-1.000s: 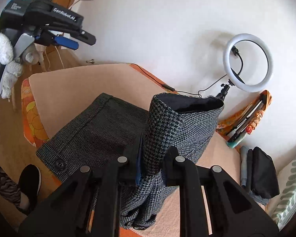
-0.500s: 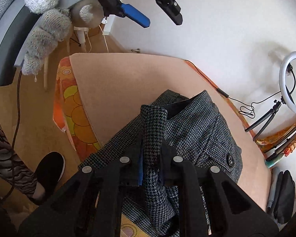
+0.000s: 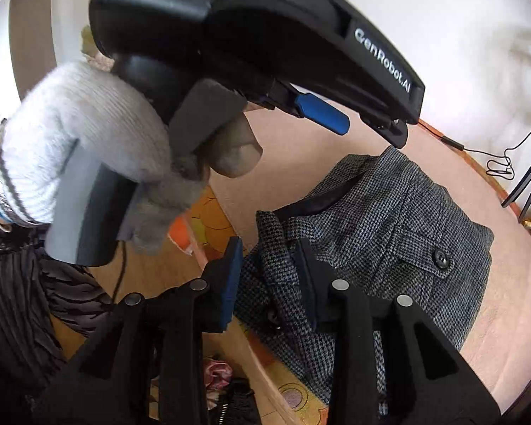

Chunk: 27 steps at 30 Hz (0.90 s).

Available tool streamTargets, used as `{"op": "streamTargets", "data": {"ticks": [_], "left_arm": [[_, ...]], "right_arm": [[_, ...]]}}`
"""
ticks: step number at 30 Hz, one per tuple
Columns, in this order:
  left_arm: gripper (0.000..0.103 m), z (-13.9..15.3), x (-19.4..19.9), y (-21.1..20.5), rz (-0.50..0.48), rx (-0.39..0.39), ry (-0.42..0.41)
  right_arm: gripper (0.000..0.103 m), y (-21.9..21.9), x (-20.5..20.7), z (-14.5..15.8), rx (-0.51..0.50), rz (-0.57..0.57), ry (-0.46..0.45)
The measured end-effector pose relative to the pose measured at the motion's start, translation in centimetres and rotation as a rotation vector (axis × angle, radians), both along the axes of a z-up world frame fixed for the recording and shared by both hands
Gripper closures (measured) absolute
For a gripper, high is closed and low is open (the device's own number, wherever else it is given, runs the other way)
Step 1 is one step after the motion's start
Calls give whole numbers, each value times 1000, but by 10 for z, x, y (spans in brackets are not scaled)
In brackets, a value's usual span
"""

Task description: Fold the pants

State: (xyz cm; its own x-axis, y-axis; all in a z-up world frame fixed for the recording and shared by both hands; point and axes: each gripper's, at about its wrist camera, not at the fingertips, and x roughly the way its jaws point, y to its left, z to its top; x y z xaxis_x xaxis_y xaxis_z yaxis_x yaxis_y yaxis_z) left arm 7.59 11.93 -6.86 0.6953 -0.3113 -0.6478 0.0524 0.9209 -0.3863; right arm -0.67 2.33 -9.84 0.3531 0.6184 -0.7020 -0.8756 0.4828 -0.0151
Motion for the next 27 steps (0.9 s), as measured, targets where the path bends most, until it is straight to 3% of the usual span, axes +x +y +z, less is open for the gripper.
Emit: {"op": "streamTargets", "data": {"ticks": [4, 10, 15, 19, 27], "left_arm": [[53, -13, 1, -10, -11, 18, 35], [52, -57, -2, -17, -35, 26, 160], [52, -65, -26, -24, -46, 84, 118], [52, -68, -40, -25, -54, 97, 100], [52, -70, -47, -25, -69, 93, 89]], "right_arm": [[68, -40, 4, 9, 65, -13, 62], [68, -103, 46, 13, 117, -178, 88], [67, -138, 117, 20, 190, -359, 143], [67, -140, 175, 7, 128, -465, 136], [68, -131, 255, -31, 154, -554, 339]]}}
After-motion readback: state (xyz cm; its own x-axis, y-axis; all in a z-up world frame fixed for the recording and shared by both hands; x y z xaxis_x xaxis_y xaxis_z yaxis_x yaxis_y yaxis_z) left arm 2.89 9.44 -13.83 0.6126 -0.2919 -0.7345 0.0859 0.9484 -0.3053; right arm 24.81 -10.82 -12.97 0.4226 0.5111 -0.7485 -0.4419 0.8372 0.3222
